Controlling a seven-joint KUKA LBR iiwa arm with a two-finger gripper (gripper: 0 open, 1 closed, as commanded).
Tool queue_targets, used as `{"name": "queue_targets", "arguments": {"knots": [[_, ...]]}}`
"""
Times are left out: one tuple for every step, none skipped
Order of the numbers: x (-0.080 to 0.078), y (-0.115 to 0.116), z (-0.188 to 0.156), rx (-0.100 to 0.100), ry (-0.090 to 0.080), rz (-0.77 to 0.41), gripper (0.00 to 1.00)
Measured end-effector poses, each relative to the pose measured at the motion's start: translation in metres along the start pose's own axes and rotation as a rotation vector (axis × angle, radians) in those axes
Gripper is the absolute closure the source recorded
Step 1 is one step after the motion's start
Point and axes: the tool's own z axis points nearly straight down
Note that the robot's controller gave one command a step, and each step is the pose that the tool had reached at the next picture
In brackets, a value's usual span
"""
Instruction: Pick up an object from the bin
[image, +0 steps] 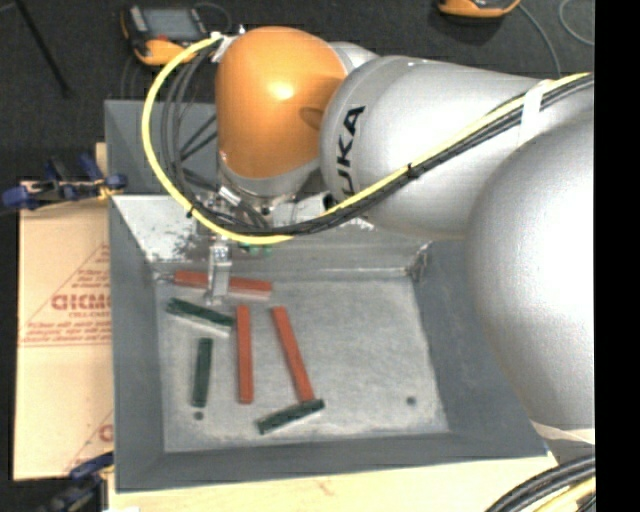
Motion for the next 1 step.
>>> {"name": "queue_targets", "arguments": {"knots": [[-0.0092, 0.0029, 0.0505, 0.0, -0.008, -0.036, 0.0]]}}
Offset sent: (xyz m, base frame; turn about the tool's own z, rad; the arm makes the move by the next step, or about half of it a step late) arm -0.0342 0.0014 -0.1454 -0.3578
